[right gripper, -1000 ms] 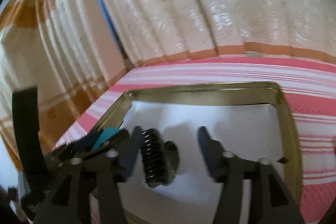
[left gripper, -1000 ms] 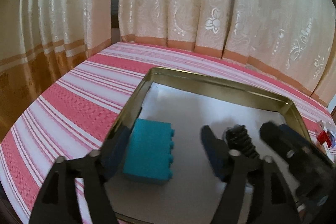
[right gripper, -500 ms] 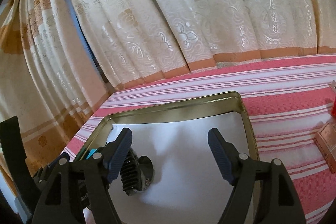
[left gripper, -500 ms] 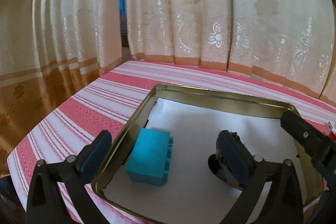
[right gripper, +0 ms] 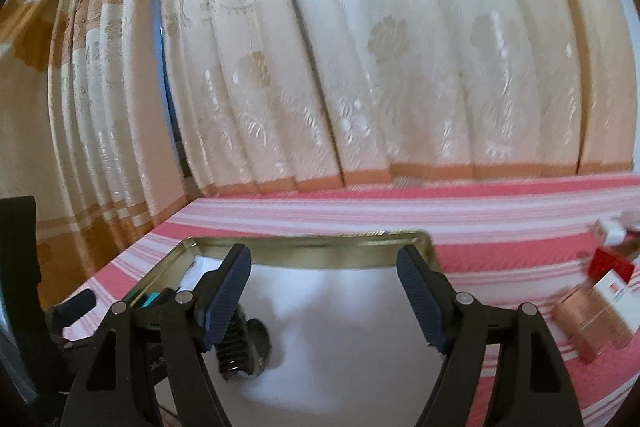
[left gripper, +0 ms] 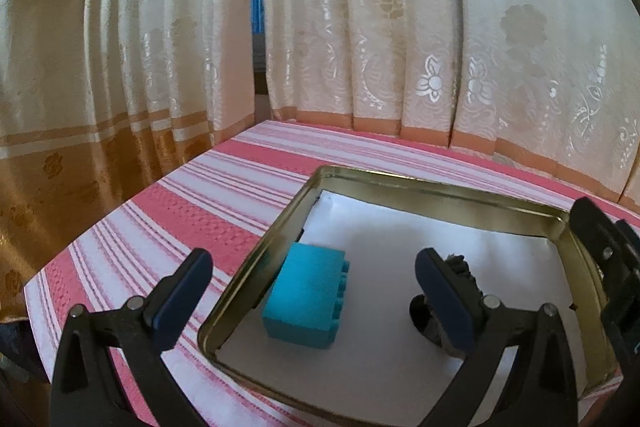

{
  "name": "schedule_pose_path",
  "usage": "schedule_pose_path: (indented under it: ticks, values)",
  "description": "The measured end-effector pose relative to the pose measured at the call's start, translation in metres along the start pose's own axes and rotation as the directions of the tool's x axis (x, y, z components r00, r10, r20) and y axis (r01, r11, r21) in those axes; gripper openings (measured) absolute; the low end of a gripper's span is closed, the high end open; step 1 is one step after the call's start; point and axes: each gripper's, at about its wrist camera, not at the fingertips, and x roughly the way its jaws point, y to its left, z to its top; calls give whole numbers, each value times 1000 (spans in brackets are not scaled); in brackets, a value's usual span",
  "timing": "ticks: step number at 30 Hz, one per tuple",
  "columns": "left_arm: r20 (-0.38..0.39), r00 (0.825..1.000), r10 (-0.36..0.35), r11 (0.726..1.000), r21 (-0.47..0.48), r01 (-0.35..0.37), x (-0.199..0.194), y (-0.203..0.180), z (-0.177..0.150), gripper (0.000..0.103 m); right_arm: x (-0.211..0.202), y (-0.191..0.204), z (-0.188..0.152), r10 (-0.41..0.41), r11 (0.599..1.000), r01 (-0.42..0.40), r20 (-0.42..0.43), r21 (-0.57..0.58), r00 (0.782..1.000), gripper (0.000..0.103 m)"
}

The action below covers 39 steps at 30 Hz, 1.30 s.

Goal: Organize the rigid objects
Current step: 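Open both grippers to drop the teal brick and black brush into the tray, then move the right gripper to the green soccer-print block and grasp it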

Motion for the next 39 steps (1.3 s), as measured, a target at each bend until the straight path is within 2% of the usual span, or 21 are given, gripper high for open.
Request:
schedule_pose_path:
  ticks: [3,6,11,14,23,37,39]
  values:
    - [10,1000,14,1000,-15,-14,-4,3,-1,103,-5,2,1,-26,999,27,46,-29,999,84]
    - [56,997,49,998,-32,-47,-13,5,-2,103,-10,5,0,-41,997,46,68,-68,997,84]
    - [147,986,78,997,-31,-74,-31,4,-5,103,-12,4,-1,-69,992,74,57,-100,996,84]
    - [165,982,89,996,-24,-87,-36,2,-6,103,-17,-3,-1,-70,994,75,61,-85,996,84]
    - [167,981,101,995,-22,-98,-47,-5,-11,103,-32,-24,-2,-102,993,106,70,-56,992,84]
    - [130,991,31,994,98,-44,-59,-58,-22,103,-54,-66,-2,-179,980,183,67,-78,982,84]
    - [120,993,-8,993,117,-6,-62,-69,-24,103,-56,-74,-2,-192,978,197,63,-75,979,84]
